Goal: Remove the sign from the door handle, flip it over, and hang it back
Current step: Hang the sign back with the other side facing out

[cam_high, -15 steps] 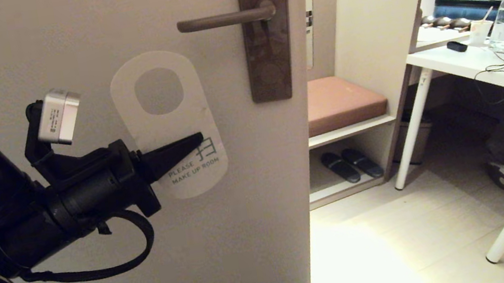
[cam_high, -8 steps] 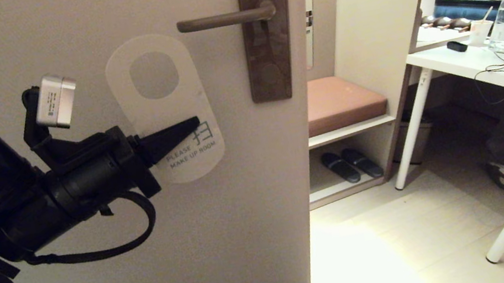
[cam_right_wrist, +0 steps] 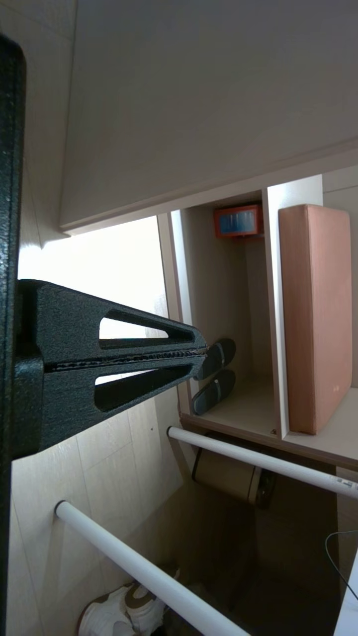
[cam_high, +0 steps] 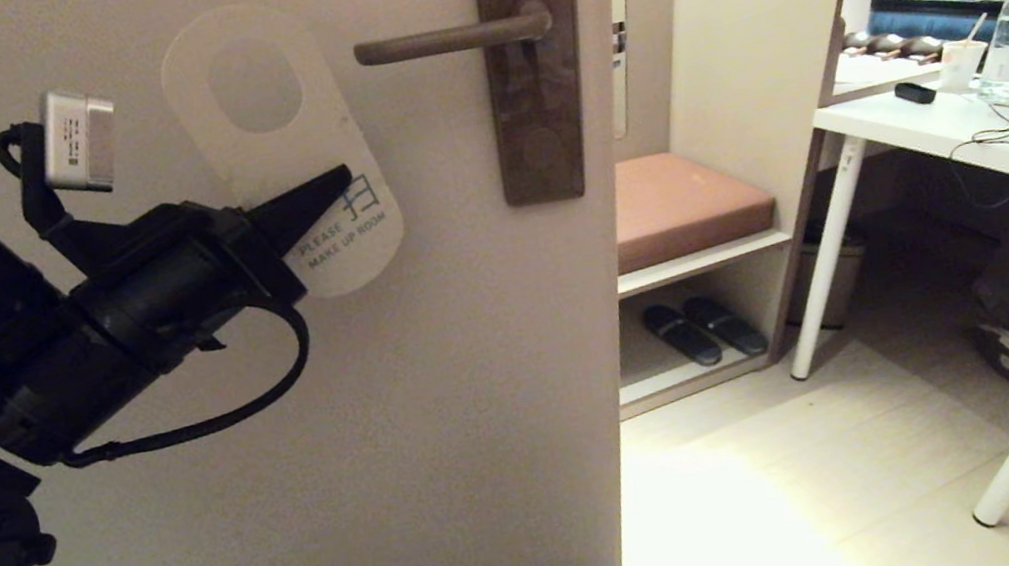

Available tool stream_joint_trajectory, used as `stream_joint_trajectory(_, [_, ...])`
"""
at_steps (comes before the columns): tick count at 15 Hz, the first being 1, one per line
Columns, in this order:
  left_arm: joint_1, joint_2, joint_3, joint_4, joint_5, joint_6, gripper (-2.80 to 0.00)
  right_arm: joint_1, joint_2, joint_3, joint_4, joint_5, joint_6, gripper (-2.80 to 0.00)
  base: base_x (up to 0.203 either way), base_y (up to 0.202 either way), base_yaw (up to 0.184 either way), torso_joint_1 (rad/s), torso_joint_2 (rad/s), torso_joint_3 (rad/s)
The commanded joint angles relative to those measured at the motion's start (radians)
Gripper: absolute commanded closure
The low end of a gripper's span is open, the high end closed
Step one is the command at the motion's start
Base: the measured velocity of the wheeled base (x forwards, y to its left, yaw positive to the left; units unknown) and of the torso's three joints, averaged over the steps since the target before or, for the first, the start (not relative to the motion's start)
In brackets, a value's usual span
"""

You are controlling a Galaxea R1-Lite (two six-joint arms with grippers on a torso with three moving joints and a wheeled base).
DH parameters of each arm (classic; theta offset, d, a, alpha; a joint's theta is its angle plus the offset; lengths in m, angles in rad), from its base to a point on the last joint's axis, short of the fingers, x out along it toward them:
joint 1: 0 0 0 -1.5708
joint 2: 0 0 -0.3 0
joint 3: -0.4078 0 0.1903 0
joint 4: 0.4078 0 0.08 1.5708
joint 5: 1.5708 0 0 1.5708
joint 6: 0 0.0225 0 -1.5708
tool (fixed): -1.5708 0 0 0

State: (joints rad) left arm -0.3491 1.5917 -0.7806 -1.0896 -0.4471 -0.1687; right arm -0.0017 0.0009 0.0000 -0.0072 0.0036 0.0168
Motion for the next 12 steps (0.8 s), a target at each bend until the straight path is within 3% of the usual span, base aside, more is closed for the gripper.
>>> stream_joint_trajectory(1, [0.001, -0.004, -0.002, -0.006, 0.034, 0.008, 0.0, 0.0, -0.001, 0.0, 0.0, 0.001, 0.0, 0.0, 0.0, 0.0, 0.0, 0.0, 0.0, 0.0])
stream_joint_trajectory(12, [0.119, -0.041, 0.0, -0.009, 0.054, 0.008, 0.0, 0.0, -0.001, 0.0, 0.0, 0.001, 0.0, 0.0, 0.0, 0.0, 0.0, 0.0, 0.0, 0.0])
